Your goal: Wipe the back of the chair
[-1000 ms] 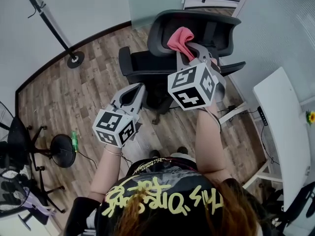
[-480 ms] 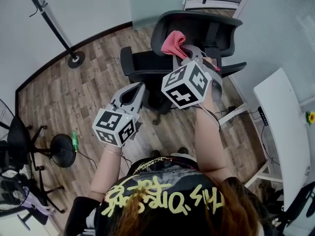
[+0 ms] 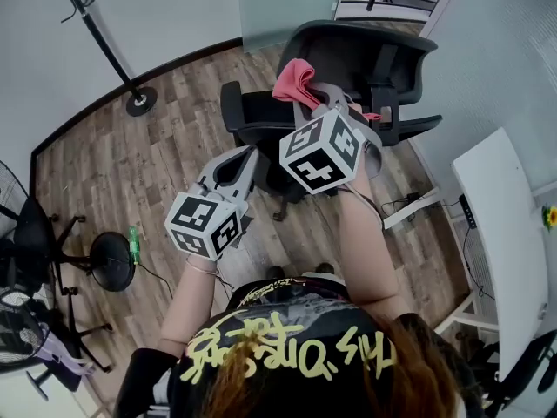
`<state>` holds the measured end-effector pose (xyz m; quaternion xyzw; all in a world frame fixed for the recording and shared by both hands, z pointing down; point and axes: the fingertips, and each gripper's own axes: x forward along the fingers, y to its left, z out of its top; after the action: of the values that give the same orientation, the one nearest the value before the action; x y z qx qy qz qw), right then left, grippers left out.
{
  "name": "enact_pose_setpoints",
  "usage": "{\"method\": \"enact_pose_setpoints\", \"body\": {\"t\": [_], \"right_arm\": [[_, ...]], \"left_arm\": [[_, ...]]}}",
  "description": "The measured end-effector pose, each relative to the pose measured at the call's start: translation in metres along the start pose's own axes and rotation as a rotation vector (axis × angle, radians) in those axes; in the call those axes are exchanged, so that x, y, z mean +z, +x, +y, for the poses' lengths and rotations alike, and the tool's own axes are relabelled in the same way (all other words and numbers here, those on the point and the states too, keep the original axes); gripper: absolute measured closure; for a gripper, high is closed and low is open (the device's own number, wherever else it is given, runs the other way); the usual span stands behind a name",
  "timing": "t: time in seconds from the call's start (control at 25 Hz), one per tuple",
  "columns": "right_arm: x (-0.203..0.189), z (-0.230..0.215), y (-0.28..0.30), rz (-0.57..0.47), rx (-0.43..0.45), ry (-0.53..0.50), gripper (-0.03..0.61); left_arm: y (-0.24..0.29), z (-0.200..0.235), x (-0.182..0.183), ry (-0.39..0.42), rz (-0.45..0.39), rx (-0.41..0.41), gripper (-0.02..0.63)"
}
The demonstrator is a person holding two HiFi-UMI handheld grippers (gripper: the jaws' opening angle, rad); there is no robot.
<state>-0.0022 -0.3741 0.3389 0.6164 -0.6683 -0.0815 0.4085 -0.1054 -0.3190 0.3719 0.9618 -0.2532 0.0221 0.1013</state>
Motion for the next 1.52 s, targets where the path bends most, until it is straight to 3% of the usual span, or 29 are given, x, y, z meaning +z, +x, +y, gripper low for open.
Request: {"method": "enact_pose_setpoints", "body": {"t": [0.2, 0.4, 0.52, 0.68, 0.76, 0.92, 1.12, 1.32, 1.52], "right_arm": [[0.027, 0.013, -0.016, -0.160, 0.112, 0.120, 0.516], [0.052, -0.012, -0.053, -0.379, 0.131, 0.280, 0.517], [0.053, -0.037, -0.076, -0.476, 0.100, 0.334, 0.517], [0.042, -0.072, -0.107, -0.567, 0.006, 0.313, 0.517], [0.034, -0.092, -0.121, -0.591, -0.062, 0.282, 0.517], [0.007, -0.132, -0.127, -0.545, -0.172, 0.213, 0.516], [-0.014, -0.165, -0.122, -0.474, -0.266, 0.007, 0.517], [-0.022, -0.166, -0.101, -0.417, -0.268, -0.237, 0.517], [-0.042, -0.159, -0.080, -0.375, -0.256, -0.378, 0.517]], "left_arm": [[-0.002, -0.001, -0.004, -0.005, 0.006, 0.007, 0.620], [0.002, -0.005, -0.009, -0.011, 0.018, 0.000, 0.620], [0.008, -0.012, -0.011, -0.010, 0.022, -0.012, 0.620], [0.020, -0.024, -0.013, -0.004, 0.029, -0.029, 0.620], [0.027, -0.031, -0.012, 0.000, 0.032, -0.038, 0.621], [0.038, -0.044, -0.011, 0.005, 0.035, -0.045, 0.620], [0.054, -0.055, -0.013, 0.003, 0.045, -0.032, 0.621], [0.067, -0.064, -0.012, -0.004, 0.040, -0.004, 0.620], [0.080, -0.072, -0.014, -0.008, 0.037, 0.031, 0.620]]}}
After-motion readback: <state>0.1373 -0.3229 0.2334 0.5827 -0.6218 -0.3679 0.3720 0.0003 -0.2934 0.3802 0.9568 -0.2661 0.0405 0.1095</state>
